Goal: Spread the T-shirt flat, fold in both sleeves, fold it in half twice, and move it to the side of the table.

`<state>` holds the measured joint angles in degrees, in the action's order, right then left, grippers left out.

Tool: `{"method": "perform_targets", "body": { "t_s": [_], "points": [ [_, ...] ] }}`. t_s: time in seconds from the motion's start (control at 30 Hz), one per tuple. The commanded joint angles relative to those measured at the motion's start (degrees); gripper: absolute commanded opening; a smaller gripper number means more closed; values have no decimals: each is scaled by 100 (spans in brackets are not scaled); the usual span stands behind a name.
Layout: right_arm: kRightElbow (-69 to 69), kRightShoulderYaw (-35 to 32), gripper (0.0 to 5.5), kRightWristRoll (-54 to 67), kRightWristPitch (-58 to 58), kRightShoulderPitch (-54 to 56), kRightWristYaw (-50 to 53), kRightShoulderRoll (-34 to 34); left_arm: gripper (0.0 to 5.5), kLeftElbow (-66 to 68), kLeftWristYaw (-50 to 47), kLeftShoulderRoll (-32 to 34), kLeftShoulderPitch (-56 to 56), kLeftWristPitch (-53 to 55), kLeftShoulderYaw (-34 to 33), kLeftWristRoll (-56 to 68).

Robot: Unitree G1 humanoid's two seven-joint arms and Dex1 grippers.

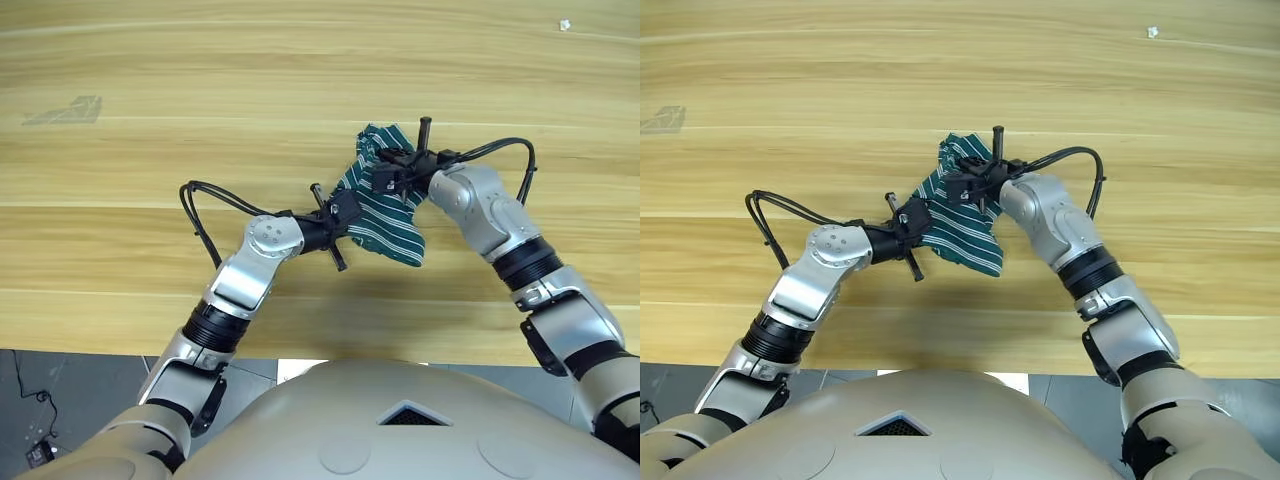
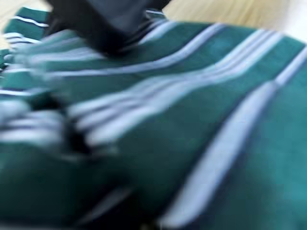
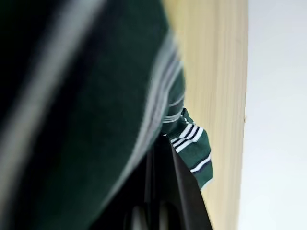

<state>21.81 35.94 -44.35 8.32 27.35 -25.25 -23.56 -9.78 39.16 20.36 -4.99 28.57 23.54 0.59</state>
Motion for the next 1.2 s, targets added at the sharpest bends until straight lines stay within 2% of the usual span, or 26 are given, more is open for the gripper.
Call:
{"method": "perform_targets", "body": {
  "t_s": [0.03,0.17,0.27,0.4,0.47,0.53,0.63,0.77,0.87,0.97,1.2],
  "points": [
    [167,536,0,-692,665,-197,31,-721,5,-493,-174,516,-9,166,-1241,302],
    [123,815,0,-1235,1388,-100,492,-1246,5,-704,-364,879,47,244,-2411,612],
    [180,1035,0,-1662,1880,60,939,-1478,5,-737,-455,984,88,263,-2840,757],
    [683,1621,0,-2957,2306,766,2389,-1720,5,-595,-559,893,116,218,-2922,815],
    [1075,1919,0,-3642,2136,1191,3304,-1676,5,-566,-608,822,141,209,-2858,841],
    [1357,1917,0,-3900,1871,1482,4090,-1579,5,-473,-663,735,138,167,-2742,823],
    [1228,943,0,-2131,2245,1166,3465,-1450,5,-367,-688,688,138,117,-2579,801],
    [-257,501,0,-660,2501,513,1637,-1891,5,-257,-705,687,187,48,-2606,841],
    [-940,290,0,-373,2433,326,823,-2085,5,-190,-737,660,210,-22,-2576,826],
    [-1410,3,0,61,2141,92,226,-1974,5,-147,-760,653,234,-85,-2541,811],
    [-922,456,0,-511,1544,-435,250,-875,5,-26,-771,634,240,-203,-2392,772]
  ]
}}
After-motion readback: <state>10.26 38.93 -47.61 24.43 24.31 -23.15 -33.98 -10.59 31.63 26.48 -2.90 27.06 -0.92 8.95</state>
